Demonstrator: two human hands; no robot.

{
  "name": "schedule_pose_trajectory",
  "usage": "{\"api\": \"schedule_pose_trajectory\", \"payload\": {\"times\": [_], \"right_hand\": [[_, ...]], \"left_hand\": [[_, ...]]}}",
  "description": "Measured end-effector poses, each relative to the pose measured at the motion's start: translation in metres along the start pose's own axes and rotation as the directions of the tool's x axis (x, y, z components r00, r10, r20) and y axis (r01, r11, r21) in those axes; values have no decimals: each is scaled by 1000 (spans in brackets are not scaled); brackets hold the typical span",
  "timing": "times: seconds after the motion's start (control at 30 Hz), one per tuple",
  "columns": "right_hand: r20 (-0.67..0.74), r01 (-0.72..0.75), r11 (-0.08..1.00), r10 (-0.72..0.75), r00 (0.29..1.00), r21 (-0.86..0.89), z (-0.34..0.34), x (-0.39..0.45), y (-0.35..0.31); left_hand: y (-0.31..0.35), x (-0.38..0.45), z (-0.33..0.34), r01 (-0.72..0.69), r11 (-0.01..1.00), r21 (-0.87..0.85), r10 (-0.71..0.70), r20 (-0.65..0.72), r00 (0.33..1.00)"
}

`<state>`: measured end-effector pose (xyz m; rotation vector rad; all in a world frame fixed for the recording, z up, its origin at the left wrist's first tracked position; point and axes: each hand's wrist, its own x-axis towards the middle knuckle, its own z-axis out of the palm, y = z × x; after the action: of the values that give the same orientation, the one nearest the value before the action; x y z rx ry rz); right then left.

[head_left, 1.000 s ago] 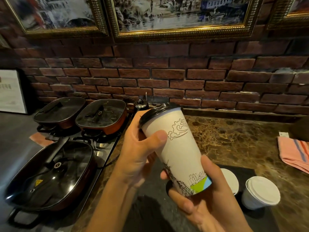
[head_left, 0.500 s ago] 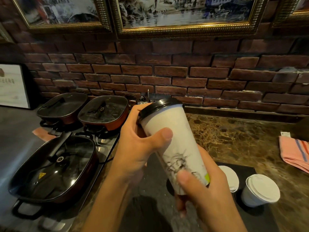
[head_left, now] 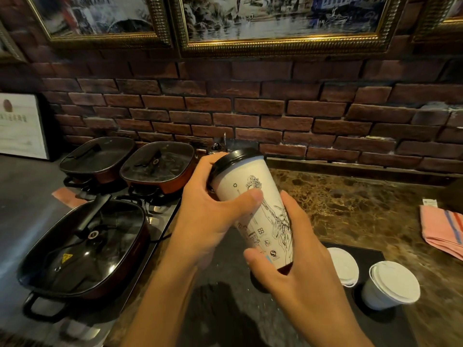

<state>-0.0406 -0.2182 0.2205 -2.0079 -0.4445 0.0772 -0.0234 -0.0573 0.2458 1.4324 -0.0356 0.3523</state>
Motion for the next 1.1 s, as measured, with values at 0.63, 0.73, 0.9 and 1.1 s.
{"api": "schedule_pose_trajectory", "payload": {"times": [0.63, 0.73, 0.9, 1.1], "right_hand": [[181, -241, 682, 160, 970, 690, -5, 8, -2], [-42, 10, 969, 1, 999, 248, -5, 9, -3], [-10, -26, 902, 33, 999, 432, -4, 8, -2], [524, -523, 166, 40, 851, 836, -11, 7, -4]], "left_hand": [[-4, -1, 2, -9, 991, -131, 5, -33, 999], [-4, -1, 3, -45, 998, -51, 42, -50, 998], [-2, -3, 3, -40, 997, -62, 39, -13, 999], [-3, -4, 2, 0, 988, -158, 5, 34, 999]]}}
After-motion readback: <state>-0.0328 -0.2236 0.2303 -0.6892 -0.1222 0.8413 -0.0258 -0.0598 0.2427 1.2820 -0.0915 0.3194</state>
